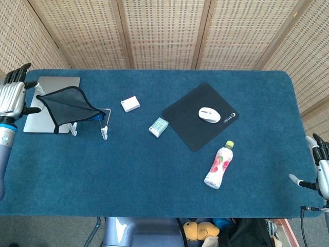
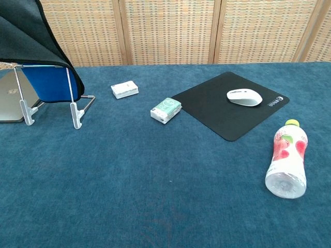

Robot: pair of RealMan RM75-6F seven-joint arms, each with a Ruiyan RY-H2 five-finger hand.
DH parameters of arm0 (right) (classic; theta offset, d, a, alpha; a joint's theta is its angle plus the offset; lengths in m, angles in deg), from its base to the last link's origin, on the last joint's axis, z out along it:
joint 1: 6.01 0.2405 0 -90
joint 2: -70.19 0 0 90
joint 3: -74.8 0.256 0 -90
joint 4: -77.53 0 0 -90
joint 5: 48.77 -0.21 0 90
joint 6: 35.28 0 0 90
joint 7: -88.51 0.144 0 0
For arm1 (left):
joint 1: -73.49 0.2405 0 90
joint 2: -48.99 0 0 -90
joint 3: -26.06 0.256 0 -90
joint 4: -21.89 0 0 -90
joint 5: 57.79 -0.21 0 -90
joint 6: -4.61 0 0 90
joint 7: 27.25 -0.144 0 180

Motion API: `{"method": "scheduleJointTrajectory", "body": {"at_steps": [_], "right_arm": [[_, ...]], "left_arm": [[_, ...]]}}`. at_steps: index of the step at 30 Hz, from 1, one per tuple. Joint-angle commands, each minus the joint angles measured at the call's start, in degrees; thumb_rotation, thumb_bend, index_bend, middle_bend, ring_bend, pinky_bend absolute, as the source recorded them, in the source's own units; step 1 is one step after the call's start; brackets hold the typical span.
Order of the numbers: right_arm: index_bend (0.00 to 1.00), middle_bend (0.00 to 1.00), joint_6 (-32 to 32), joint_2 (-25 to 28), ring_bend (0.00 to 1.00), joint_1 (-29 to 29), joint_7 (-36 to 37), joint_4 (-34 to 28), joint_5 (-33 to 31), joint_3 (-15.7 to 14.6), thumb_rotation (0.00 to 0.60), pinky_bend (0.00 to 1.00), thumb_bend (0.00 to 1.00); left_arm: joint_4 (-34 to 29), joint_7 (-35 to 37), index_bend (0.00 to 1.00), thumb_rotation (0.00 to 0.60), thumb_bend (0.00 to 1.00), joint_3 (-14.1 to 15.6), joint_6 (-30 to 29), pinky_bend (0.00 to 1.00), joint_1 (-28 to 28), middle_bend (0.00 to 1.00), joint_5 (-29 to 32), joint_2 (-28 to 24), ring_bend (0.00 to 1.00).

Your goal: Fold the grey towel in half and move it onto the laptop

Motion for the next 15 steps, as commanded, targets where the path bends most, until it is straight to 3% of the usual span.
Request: {"method": "scheduleJointTrajectory", "body": {"at_steps": [1,15], "right_arm": [[0.0,0.0,0.28,0.14,0.0,-0.1,0.24,-0.2,0.36,-0.1,0.6,0.0,0.0],[0.0,0.0,2.51,1.04,0.0,-0.96,1.8,-1.08,2.62,-0.71,0.6,0.0,0.0]], "left_arm": [[-0.23,2.43,0.89,0.6,0.61,1.62,-0.42,0.0,2.14,0.0,-2.65,-0.5,0.0],[1.49,5.31,0.88,0.6,0.6,6.85,-0.84,0.0,6.54,0.0,-8.47,2.03,0.0]]}}
